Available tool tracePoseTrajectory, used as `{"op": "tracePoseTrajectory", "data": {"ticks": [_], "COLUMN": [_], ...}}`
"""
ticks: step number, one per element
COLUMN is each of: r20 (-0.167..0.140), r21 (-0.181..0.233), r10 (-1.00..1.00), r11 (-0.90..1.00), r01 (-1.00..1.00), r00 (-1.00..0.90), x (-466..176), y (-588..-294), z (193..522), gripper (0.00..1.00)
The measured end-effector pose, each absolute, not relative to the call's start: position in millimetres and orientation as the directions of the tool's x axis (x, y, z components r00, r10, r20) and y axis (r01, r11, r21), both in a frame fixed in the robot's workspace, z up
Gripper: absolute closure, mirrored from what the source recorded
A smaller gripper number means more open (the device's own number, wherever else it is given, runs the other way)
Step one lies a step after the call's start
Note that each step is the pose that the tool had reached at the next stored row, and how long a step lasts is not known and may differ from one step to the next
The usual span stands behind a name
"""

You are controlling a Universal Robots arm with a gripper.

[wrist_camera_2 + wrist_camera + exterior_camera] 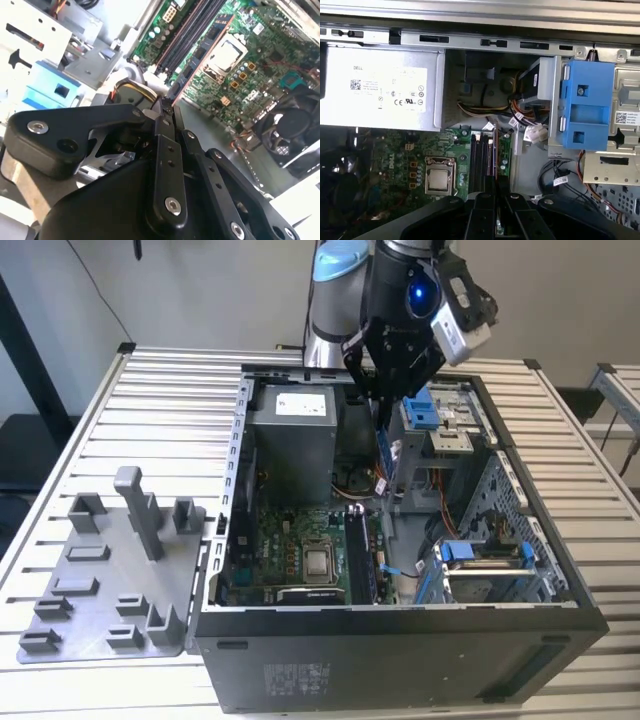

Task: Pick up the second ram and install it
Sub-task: 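Insert the second ram into the second slot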

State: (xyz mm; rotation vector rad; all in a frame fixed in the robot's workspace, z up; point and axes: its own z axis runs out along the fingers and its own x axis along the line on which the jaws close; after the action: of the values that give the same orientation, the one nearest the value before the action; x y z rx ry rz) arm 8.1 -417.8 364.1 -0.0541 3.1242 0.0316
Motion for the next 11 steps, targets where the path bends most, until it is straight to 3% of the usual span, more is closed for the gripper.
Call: {"op": "tracePoseTrajectory", "data": {"ticks": [11], "r20": [0.0], "r21": [0.018], "r10": [-0.014], "r11": [1.0], "r01": [-0.014], "r00": [-1.0], "x": [6.3], "y": [-422.4], "z": [356.4], "gripper": [0.86]}}
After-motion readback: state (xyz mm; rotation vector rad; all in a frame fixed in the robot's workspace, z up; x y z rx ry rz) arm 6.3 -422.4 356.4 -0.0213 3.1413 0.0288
